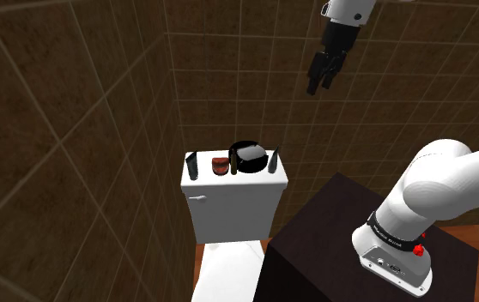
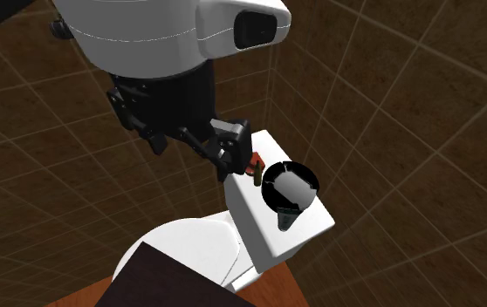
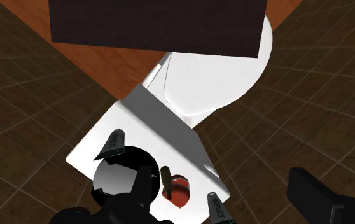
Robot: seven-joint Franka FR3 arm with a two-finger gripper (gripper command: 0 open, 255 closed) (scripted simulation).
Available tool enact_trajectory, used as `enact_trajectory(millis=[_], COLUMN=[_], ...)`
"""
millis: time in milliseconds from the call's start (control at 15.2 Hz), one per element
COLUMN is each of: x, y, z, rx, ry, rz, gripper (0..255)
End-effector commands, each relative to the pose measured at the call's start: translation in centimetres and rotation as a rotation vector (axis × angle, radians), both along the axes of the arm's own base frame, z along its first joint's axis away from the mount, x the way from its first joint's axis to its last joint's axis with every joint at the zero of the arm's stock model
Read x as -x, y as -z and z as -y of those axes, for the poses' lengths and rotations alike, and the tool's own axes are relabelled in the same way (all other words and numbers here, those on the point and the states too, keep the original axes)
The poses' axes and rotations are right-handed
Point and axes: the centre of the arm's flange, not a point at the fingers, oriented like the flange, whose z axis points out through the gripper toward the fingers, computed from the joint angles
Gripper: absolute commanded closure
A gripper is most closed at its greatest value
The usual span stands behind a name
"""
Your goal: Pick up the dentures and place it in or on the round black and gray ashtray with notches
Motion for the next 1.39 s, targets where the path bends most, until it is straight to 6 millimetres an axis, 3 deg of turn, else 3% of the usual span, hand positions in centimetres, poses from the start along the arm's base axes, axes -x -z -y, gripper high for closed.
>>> enact_trajectory(millis=[0, 1320], x=[0.0, -17.4], y=[0.0, 19.8], z=[0.0, -3.1], rx=[0.0, 0.069], ry=[0.0, -0.144], rz=[0.0, 0.003], gripper=[0, 0])
